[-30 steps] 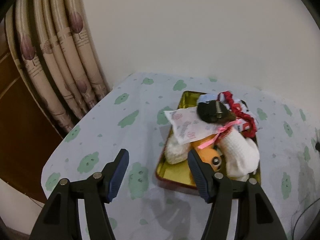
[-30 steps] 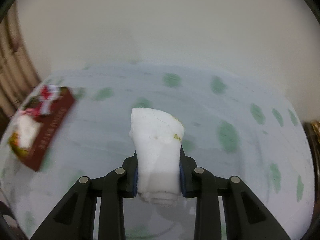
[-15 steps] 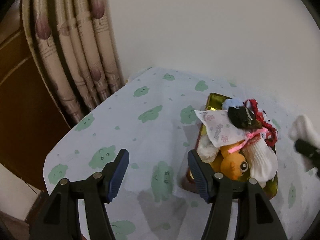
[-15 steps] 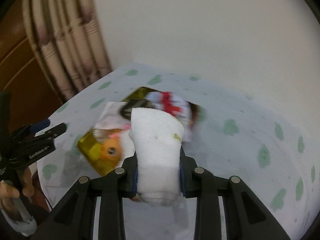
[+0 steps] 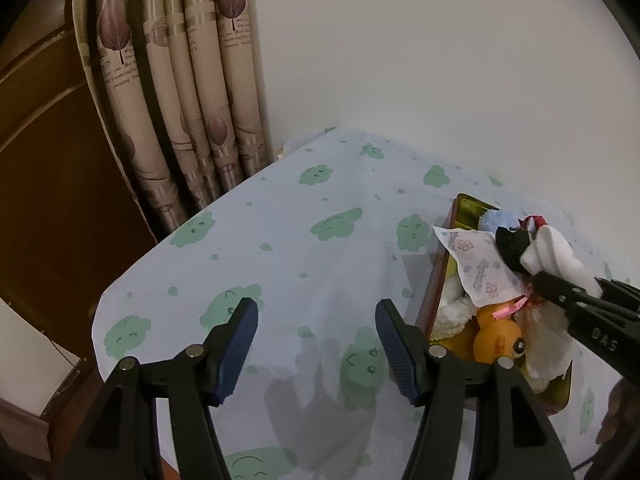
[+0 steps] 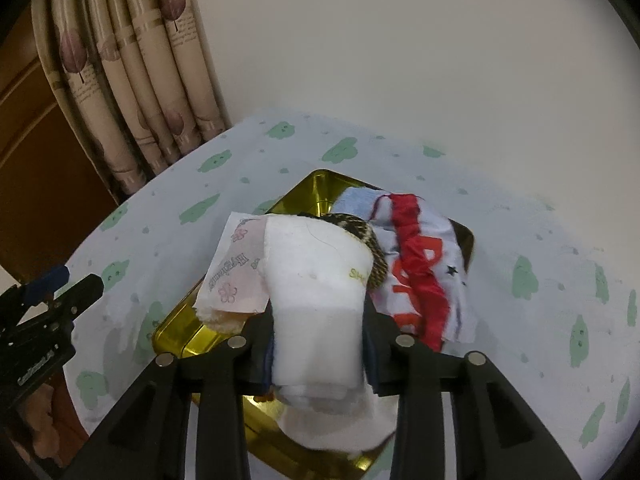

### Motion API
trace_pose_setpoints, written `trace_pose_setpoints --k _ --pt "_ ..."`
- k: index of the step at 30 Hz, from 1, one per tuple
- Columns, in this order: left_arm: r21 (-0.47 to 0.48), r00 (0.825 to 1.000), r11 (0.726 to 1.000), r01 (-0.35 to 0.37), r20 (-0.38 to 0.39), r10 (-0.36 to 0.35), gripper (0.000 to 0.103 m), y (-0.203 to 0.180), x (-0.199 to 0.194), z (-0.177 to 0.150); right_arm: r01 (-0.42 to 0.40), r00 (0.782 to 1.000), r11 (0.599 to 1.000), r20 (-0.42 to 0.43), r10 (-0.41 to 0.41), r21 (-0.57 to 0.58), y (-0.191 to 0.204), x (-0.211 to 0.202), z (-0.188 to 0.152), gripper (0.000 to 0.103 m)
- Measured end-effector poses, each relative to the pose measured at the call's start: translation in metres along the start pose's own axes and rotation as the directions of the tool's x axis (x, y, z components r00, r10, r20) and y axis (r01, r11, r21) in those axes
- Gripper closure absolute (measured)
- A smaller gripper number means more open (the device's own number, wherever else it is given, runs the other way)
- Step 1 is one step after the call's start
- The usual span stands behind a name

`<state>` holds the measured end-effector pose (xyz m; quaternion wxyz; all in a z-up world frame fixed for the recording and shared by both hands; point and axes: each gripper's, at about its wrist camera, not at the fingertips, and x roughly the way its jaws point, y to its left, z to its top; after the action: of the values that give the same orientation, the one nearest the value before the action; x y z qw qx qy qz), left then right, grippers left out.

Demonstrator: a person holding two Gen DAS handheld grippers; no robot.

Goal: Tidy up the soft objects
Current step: 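Carry the white towel into the tin and open the right tool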

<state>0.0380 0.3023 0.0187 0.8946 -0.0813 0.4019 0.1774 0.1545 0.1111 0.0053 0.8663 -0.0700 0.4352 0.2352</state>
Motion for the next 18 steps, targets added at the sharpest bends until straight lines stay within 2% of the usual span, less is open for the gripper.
trace_pose_setpoints --k 2,5,7,8,14,18 --pt "0.007 1.0 1.0 -0.007 0.001 0.007 0.04 -0.001 0.001 0.0 0.015 1.0 1.0 -0.003 -0.015 -0.017 0.003 0.004 0.001 0.065" --pt "0.006 1.0 1.0 -0.011 -0.001 0.011 0.04 -0.002 0.002 0.0 0.022 1.0 0.999 -0.009 -0.022 -0.03 0.006 0.006 0.001 0.051" --pt "0.002 1.0 1.0 -0.001 -0.005 0.001 0.04 -0.003 0.002 0.0 0.026 1.0 0.999 -0.003 -0.026 -0.031 0.007 0.005 0.002 0.036" --pt "0.0 1.0 1.0 0.002 -0.005 -0.002 0.04 -0.003 0.002 -0.001 0.033 0.999 0.999 -0.003 -0.033 -0.035 0.008 0.005 0.001 0.034" --pt "0.005 1.0 1.0 0.01 -0.003 -0.01 0.04 -0.005 0.001 -0.003 0.051 0.999 0.997 -0.011 -0.052 -0.054 0.011 0.002 0.0 0.031" --pt "0.007 1.0 1.0 0.009 0.0 -0.009 0.04 -0.006 0.001 -0.003 0.053 0.999 0.997 -0.005 -0.053 -0.05 0.011 -0.003 -0.001 0.024"
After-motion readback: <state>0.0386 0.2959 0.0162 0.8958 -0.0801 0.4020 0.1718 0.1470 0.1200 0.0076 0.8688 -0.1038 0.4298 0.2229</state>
